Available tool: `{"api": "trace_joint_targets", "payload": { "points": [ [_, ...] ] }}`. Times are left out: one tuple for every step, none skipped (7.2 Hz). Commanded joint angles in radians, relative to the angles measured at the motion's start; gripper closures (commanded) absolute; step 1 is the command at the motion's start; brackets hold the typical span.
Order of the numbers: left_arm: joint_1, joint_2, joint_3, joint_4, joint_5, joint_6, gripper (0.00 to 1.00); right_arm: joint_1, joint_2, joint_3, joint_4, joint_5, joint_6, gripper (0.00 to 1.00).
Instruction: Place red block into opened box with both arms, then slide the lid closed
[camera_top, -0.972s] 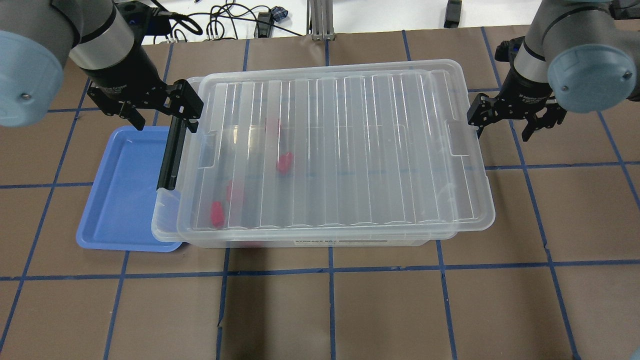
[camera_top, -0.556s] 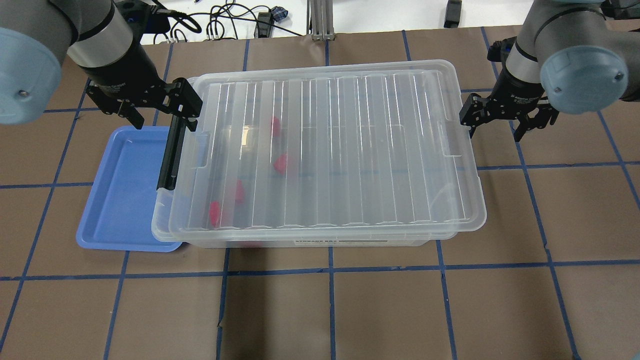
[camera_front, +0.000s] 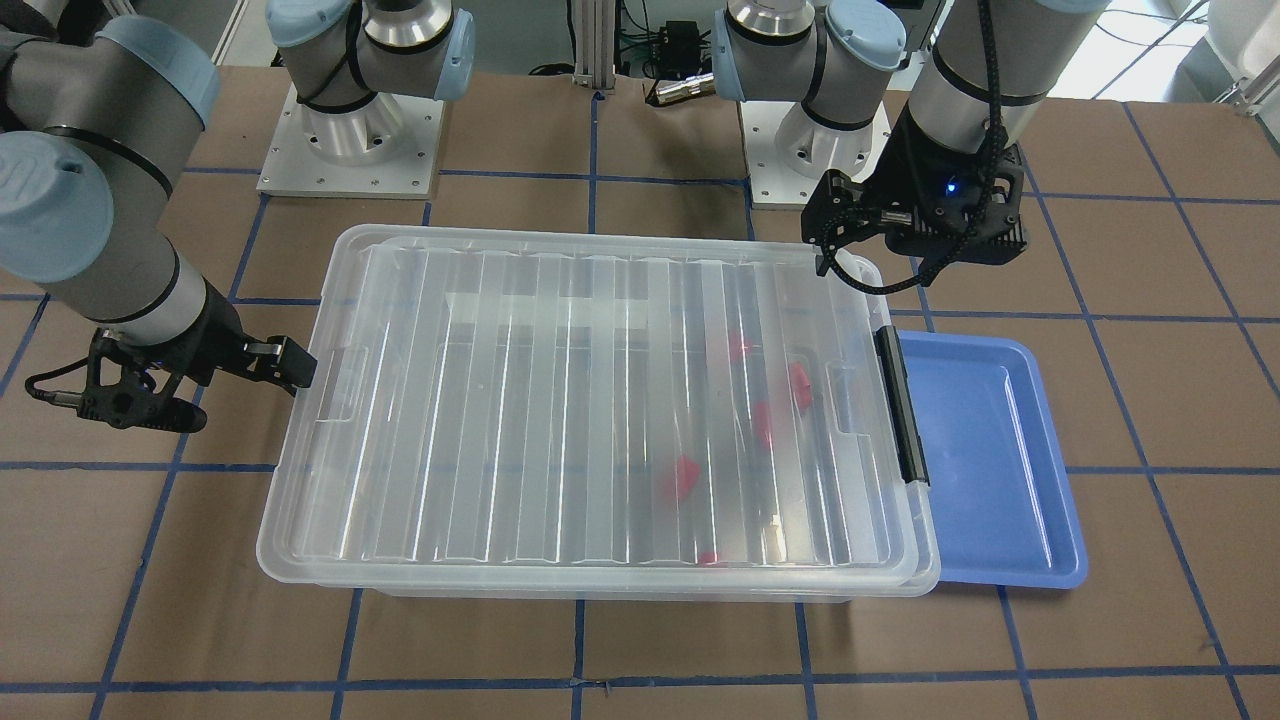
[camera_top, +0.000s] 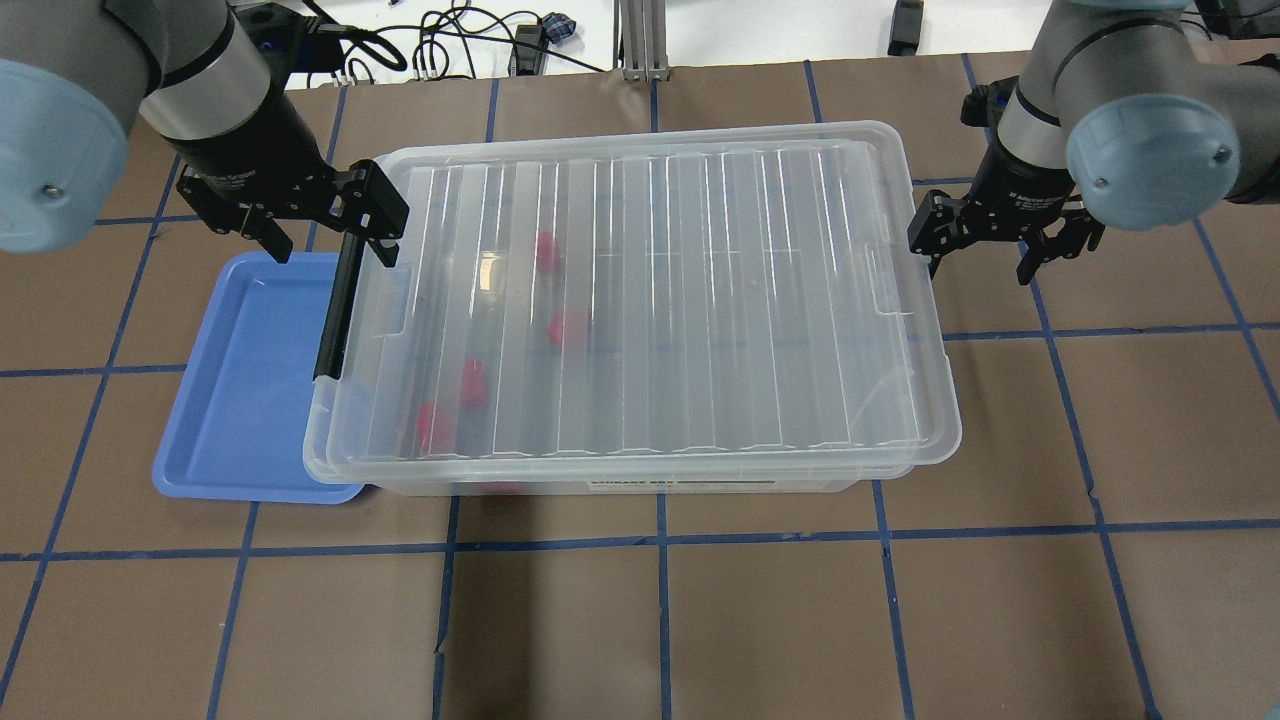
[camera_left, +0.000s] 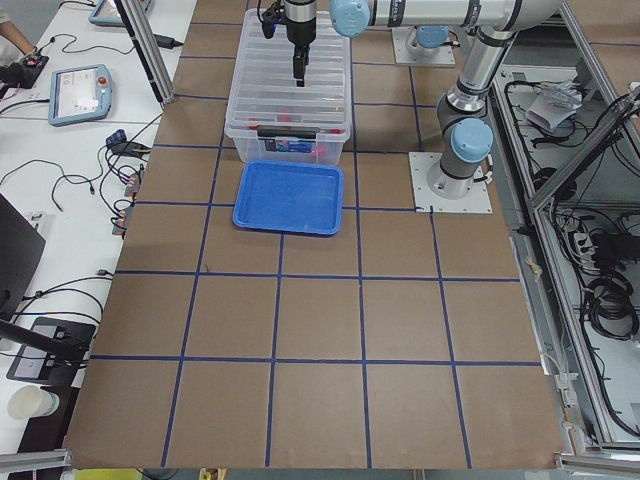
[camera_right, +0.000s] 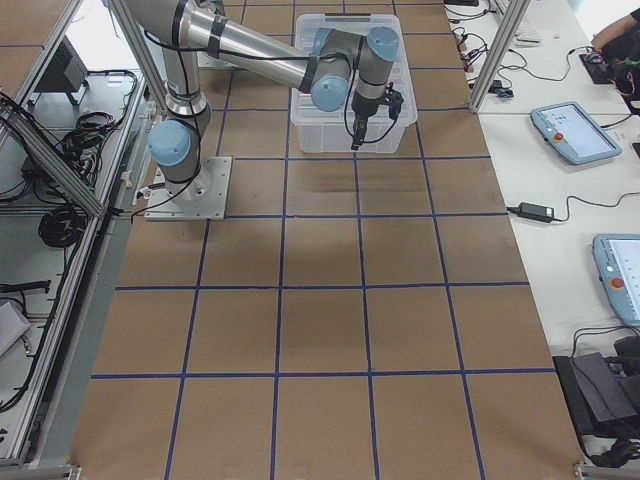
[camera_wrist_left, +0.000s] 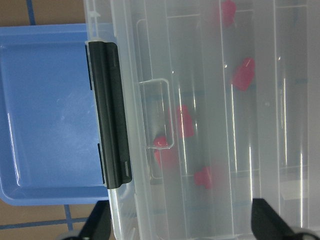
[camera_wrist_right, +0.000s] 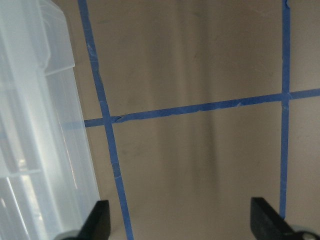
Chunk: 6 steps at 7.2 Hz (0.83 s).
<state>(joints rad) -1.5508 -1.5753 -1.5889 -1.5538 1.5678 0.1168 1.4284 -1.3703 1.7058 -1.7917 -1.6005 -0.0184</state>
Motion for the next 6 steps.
{"api": "trace_joint_targets", "payload": {
  "points": [
    [0.000, 0.003, -0.003, 0.003, 0.000, 0.000, 0.00, 0.001, 0.000, -0.002, 0.000, 0.001, -0.002, 0.00],
    [0.000, 0.008, -0.002, 0.003, 0.000, 0.000, 0.00, 0.001, 0.000, -0.008, 0.000, -0.001, -0.006, 0.00],
    [0.000, 0.009, -0.005, 0.003, 0.000, 0.000, 0.00, 0.000, -0.010, -0.026, 0.000, -0.001, -0.014, 0.00],
    [0.000, 0.009, -0.006, 0.003, 0.000, 0.000, 0.00, -0.002, -0.030, -0.061, 0.018, -0.006, -0.015, 0.00],
    [0.000, 0.015, -0.009, 0.003, 0.000, 0.000, 0.00, -0.002, -0.088, -0.102, 0.114, -0.012, -0.015, 0.00],
    [0.000, 0.017, -0.010, 0.003, 0.000, 0.000, 0.00, 0.000, -0.145, -0.136, 0.196, -0.004, -0.005, 0.00]
  ]
}}
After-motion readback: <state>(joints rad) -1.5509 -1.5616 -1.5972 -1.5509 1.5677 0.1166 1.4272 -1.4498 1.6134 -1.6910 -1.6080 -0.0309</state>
